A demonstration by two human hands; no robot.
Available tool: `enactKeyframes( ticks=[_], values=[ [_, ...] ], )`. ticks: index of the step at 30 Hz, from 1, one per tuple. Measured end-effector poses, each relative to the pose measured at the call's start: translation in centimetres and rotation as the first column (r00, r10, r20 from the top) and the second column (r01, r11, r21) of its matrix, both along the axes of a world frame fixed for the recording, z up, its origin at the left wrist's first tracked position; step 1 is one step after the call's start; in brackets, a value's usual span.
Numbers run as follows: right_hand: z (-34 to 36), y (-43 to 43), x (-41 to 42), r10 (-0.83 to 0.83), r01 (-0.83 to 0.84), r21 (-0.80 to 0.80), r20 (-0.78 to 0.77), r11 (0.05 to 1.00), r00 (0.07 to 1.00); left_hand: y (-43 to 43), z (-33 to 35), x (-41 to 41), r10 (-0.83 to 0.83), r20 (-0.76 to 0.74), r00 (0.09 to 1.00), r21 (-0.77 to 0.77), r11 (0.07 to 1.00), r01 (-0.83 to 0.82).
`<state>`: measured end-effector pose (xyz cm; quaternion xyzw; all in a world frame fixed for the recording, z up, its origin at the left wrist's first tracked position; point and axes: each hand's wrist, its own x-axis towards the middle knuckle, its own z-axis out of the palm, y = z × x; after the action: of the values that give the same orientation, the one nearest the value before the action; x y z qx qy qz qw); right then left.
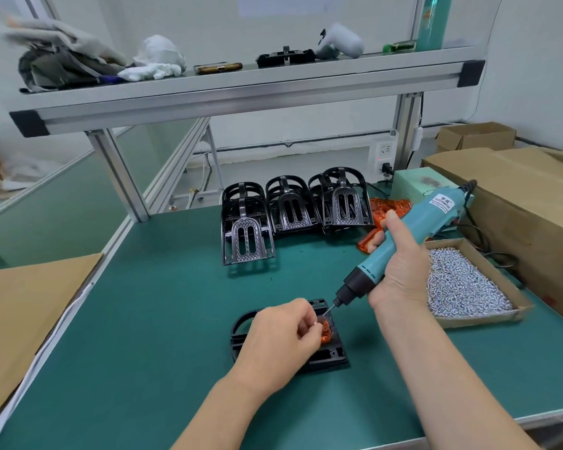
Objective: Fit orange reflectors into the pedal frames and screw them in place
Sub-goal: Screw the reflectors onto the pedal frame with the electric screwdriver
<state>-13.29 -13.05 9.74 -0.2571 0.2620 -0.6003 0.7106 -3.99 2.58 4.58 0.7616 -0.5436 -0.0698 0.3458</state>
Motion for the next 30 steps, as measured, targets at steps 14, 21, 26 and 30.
enactKeyframes(
  ticks=[14, 21, 26, 30],
  values=[
    [-0.1, 1.9, 0.9, -0.087, 0.064, -0.226, -0.092, 0.972, 0.992, -0.4, 0.4, -0.2, -0.012, 0.247, 0.969, 0.065, 0.998, -0.004],
    [-0.1, 2.5, 0.9, -0.083, 0.045, -0.302, -0.114, 0.952, 0.99, -0.3, 0.5, -0.1, -0.029, 0.355, 0.934, 0.117, 0.993, -0.013],
    [-0.6, 3.2, 1.3, -0.152, 0.084, -0.362, -0.164, 0.928, 0.975, -0.6, 1.5, -0.5, -0.137, 0.513, 0.848, 0.213, 0.977, 0.029],
    [-0.5, 3.7, 1.7, -0.213, 0.128, -0.36, -0.21, 0.924, 0.954, -1.4, 2.1, -0.7, -0.124, 0.601, 0.79, 0.259, 0.965, -0.046]
  ],
)
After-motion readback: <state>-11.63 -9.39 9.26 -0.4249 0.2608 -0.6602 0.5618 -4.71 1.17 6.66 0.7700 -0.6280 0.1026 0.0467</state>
